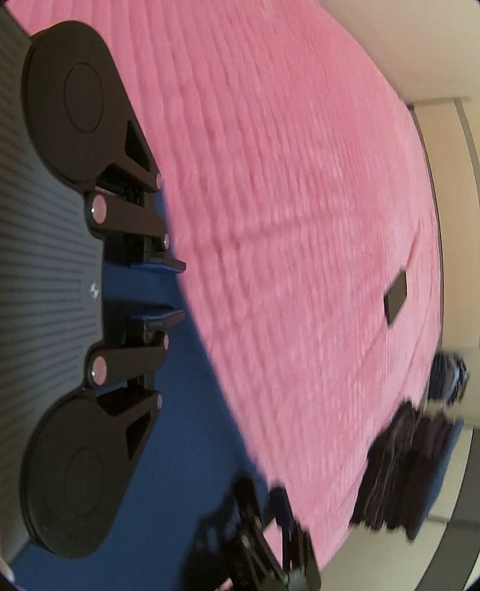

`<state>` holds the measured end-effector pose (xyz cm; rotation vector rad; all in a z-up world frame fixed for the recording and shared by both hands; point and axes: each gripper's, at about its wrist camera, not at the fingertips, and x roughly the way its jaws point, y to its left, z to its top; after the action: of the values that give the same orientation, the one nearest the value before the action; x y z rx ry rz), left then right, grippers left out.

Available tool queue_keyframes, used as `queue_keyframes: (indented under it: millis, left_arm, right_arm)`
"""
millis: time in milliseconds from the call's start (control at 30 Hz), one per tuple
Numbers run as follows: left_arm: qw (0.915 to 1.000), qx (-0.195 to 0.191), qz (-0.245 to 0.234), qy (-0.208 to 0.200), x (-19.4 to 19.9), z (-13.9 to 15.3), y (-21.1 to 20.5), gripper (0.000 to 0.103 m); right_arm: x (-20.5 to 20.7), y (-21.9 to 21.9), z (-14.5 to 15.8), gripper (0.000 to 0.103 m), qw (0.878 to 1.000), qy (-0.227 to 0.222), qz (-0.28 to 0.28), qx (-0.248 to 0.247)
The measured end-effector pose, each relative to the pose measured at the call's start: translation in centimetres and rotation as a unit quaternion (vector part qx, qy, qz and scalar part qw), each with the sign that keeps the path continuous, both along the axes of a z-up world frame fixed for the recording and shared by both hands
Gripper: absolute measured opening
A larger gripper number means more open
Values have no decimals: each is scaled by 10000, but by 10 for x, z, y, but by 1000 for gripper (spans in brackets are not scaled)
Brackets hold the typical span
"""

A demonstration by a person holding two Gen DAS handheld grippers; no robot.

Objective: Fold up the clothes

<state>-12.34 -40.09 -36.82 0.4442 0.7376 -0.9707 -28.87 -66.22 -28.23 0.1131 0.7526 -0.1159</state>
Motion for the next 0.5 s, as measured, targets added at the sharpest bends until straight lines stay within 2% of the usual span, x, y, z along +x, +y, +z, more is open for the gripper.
queue_keyframes:
  millis: [133, 200, 300, 400, 500]
  left_arm:
    - [9995, -23, 320, -9, 14, 8, 18, 18]
    - [9993, -157, 343, 20, 8, 16, 30, 16]
    - [9985, -499, 136, 175, -20, 26, 46, 17]
    - [9963, -698, -230, 438, -52, 24, 66, 19]
    - [9975, -481, -315, 421, -72, 7, 87, 22]
  right_arm:
    - [2, -5, -1, 58, 9998, 42, -138, -107]
    - [-20, 8, 10, 58, 9998, -165, -44, 69]
    - [-54, 33, 22, 58, 9980, -442, 151, 418]
    - [-82, 58, 11, 58, 9973, -311, 298, 588]
    - [-111, 66, 1, 58, 9979, -363, 331, 421]
